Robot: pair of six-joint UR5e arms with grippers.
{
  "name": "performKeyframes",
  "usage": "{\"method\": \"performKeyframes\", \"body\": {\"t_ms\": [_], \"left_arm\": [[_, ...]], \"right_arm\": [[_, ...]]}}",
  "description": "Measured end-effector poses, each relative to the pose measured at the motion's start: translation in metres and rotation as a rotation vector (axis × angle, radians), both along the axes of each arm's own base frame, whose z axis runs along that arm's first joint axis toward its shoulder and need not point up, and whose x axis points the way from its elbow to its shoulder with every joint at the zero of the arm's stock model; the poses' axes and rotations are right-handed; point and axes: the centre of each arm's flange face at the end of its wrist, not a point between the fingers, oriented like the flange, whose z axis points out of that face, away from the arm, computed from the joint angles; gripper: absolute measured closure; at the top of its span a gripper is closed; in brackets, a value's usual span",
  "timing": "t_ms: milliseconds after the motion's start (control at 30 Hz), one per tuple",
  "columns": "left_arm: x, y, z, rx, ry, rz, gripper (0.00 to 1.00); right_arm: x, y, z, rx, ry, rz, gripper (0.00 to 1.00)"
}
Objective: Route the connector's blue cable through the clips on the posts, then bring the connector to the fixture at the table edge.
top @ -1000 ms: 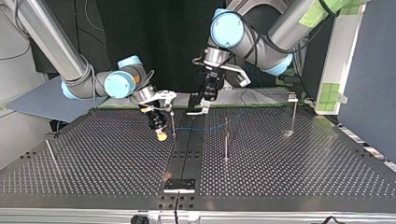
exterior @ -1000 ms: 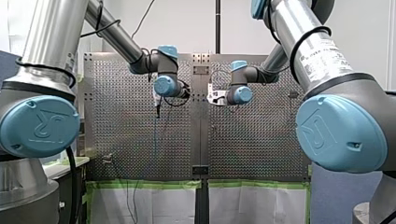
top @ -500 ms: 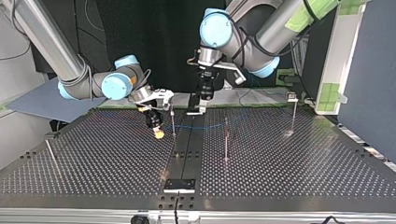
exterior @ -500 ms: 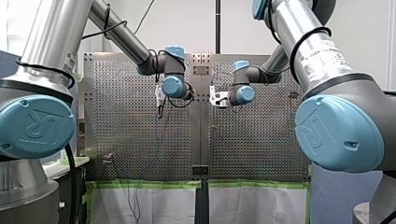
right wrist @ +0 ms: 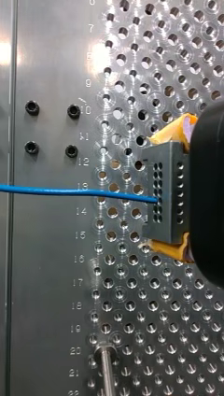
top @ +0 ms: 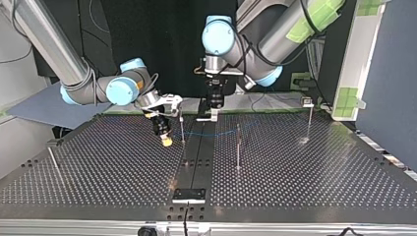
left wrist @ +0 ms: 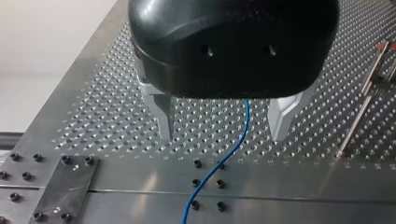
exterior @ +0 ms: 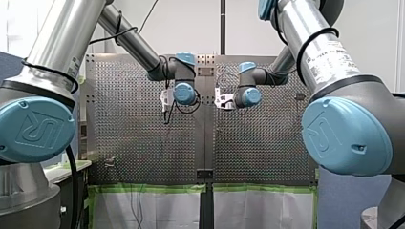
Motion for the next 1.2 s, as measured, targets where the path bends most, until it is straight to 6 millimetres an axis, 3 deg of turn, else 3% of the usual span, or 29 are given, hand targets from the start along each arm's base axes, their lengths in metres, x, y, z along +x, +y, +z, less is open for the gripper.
{"method": "performKeyframes", "body": {"t_ms": [467, 867, 1200], "left_arm": [[0.003, 0.0, 0.009, -0.001, -0.026, 0.095, 0.0], [0.017, -0.036, -0.006, -0.012, -0.004, 0.029, 0.0], [0.033, -0.037, 0.009, -0.02, -0.022, 0.092, 0.0]], "right_arm": [[0.002, 0.002, 0.0, 0.0, -0.002, 0.004, 1.0], [0.003, 0.003, 0.0, 0.001, -0.001, 0.006, 1.0], [0.001, 0.002, 0.0, 0.005, 0.001, 0.003, 1.0]]}}
